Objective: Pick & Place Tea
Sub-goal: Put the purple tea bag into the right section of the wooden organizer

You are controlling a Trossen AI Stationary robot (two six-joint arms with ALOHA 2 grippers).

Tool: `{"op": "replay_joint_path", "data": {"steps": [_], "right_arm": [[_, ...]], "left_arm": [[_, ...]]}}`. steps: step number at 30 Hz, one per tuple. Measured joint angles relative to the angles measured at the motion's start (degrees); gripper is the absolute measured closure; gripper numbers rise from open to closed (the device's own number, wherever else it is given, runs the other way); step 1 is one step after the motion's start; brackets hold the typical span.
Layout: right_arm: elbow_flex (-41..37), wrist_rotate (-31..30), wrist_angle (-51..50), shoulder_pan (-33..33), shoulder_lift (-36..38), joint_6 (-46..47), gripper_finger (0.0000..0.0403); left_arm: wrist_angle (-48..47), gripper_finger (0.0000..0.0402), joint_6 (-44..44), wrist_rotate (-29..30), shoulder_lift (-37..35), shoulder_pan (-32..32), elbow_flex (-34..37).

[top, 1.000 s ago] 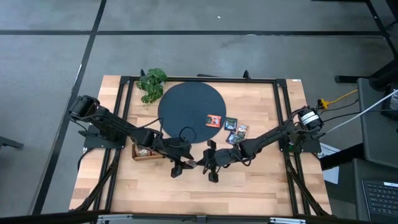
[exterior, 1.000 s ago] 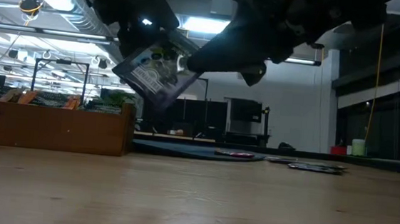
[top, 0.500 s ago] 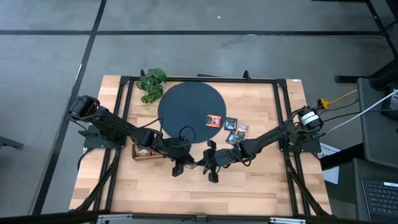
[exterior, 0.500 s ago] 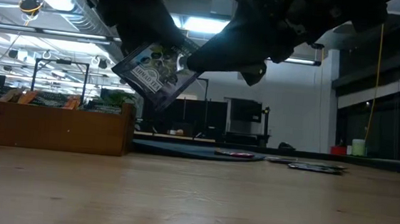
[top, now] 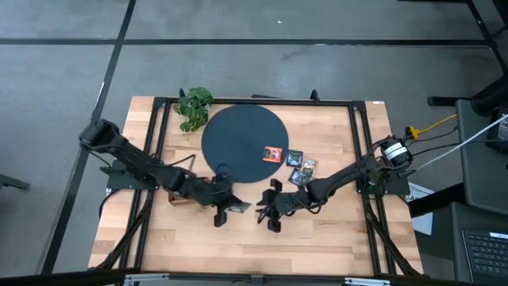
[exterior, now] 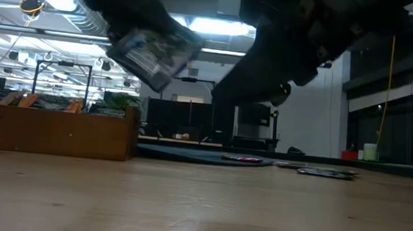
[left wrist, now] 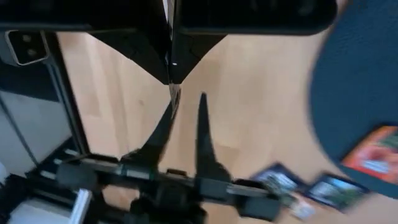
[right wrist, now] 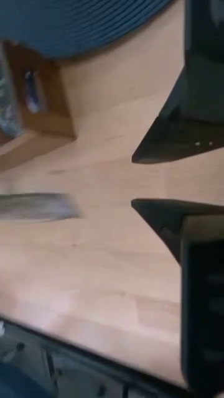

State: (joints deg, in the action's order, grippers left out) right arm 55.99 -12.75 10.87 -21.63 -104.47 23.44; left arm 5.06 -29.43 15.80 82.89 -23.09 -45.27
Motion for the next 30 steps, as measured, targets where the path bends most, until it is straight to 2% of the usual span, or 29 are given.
{"op": "replay_joint_path", "data": {"steps": [4, 8, 13, 17, 24, 30], "right_arm": [[-0.6, -3.6, 0.1, -1.0, 0.0, 0.4, 0.0273], [-0.7, -4.6, 1.7, -1.3, 0.0, 0.2, 0.0264], [-0.7, -6.2, 2.6, -1.2, 0.0, 0.3, 0.0263], [-0.7, -8.6, 2.7, -1.2, 0.0, 0.3, 0.0263], [-0.7, -8.8, 3.1, -1.2, 0.0, 0.3, 0.0263], [-0.7, -8.8, 3.9, -1.2, 0.0, 0.3, 0.0263]], "left_arm": [[3.9, 0.0399, -1.3, 9.8, -6.0, -3.6, 6.6], [10.6, 0.0399, -2.3, 18.7, -10.2, -7.4, 13.8], [13.4, 0.0399, -7.5, 28.7, -11.3, -10.3, 20.5], [13.7, 0.0399, -9.8, 35.0, -11.3, -11.7, 22.8], [12.8, 0.0399, -17.9, 38.9, -11.3, -12.2, 26.0], [13.1, 0.0399, -20.8, 40.1, -11.3, -11.7, 27.3]]}}
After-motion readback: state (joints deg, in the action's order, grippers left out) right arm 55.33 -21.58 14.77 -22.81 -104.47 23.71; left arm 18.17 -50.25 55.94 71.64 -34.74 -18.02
